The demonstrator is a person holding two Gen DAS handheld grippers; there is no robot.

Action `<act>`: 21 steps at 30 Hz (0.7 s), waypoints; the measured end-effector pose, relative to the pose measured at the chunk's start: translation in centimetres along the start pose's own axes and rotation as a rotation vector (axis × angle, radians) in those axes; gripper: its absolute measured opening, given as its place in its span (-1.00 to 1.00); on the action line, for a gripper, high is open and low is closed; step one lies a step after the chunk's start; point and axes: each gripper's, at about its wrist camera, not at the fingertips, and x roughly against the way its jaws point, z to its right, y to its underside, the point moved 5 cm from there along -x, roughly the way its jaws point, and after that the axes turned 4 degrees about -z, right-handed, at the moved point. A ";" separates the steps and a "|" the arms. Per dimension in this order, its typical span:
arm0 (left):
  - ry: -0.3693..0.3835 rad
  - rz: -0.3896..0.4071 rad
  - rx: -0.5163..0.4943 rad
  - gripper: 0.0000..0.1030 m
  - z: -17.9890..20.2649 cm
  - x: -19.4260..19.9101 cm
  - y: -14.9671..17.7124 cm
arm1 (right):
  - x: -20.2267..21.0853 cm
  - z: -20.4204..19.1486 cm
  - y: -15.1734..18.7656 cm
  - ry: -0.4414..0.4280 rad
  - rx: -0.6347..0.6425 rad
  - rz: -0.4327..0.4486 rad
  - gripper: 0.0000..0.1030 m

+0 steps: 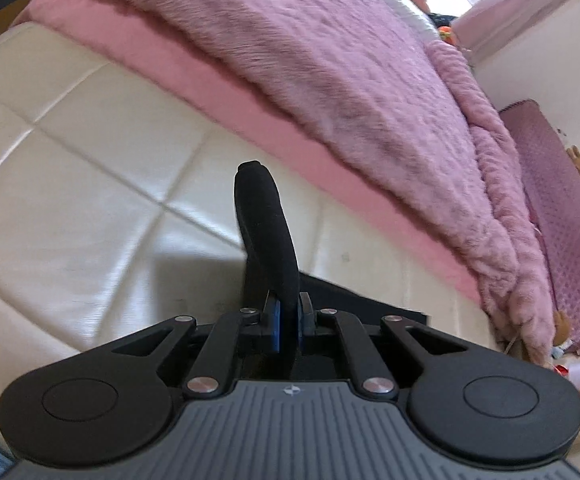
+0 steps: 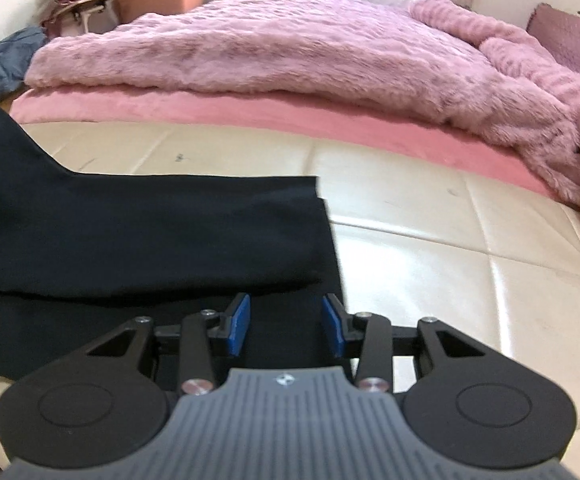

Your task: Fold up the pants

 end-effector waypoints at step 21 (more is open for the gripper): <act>0.069 -0.206 -0.122 -0.87 18.1 -11.7 4.8 | -1.8 4.8 2.0 -0.168 -0.200 -0.135 -0.60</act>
